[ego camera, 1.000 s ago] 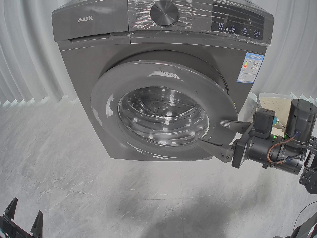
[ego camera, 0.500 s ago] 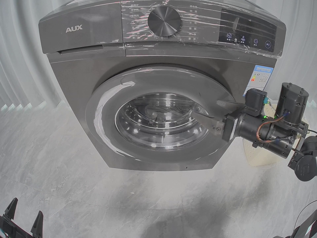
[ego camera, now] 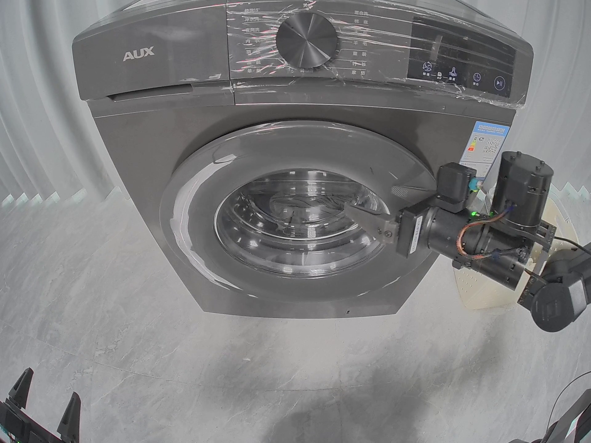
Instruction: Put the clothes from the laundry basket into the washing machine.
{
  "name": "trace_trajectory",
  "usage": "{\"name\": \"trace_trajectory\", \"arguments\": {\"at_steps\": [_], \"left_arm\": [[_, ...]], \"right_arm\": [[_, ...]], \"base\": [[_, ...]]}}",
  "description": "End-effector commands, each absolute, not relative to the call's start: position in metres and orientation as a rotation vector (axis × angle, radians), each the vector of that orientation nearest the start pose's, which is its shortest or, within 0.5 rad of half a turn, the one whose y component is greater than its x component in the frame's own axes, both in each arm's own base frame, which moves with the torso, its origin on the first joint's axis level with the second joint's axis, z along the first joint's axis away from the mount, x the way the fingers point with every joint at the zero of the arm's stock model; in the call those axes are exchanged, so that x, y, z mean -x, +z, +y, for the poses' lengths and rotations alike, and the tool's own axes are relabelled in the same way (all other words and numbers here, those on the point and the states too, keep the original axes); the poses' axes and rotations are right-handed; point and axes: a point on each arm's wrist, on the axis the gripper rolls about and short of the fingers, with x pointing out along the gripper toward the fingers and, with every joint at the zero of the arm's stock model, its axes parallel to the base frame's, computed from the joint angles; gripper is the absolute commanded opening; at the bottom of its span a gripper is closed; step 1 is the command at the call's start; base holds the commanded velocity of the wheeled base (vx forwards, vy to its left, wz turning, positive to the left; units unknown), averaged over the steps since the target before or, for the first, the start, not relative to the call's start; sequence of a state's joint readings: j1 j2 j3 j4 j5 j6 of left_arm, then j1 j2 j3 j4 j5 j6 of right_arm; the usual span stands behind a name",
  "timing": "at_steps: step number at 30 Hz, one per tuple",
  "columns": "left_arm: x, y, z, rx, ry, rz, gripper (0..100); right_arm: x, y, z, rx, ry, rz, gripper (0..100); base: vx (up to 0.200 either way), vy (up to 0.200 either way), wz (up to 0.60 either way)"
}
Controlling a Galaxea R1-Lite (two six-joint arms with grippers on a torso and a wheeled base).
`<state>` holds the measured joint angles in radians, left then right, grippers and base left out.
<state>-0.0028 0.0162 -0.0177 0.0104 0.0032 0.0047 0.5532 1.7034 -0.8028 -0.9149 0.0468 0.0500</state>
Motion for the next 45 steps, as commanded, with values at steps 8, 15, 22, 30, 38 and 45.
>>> {"name": "trace_trajectory", "arguments": {"at_steps": [8,15,22,30,38,45], "left_arm": [[0.023,0.075,0.0,-0.003,0.0,0.008,100],[0.023,0.075,0.0,-0.005,-0.002,0.008,100],[0.023,0.075,0.0,-0.005,-0.002,0.008,100],[0.023,0.075,0.0,-0.003,-0.002,0.008,100],[0.023,0.075,0.0,-0.002,0.0,0.008,100],[0.023,0.075,0.0,0.012,0.002,0.008,100]], "right_arm": [[-0.115,0.177,0.087,-0.03,0.776,0.107,100],[-0.063,0.156,0.028,-0.048,0.522,-0.04,100],[-0.025,0.141,0.009,-0.045,0.356,-0.091,100],[0.013,0.1,0.003,-0.037,0.192,-0.076,100],[0.023,0.082,0.001,-0.044,0.07,-0.06,100],[0.023,0.076,-0.001,-0.014,-0.021,-0.002,100]], "base": [[0.0,0.0,0.0],[0.0,0.0,0.0],[0.0,0.0,0.0],[0.0,0.0,0.0],[0.0,0.0,0.0],[0.0,0.0,0.0]]}}
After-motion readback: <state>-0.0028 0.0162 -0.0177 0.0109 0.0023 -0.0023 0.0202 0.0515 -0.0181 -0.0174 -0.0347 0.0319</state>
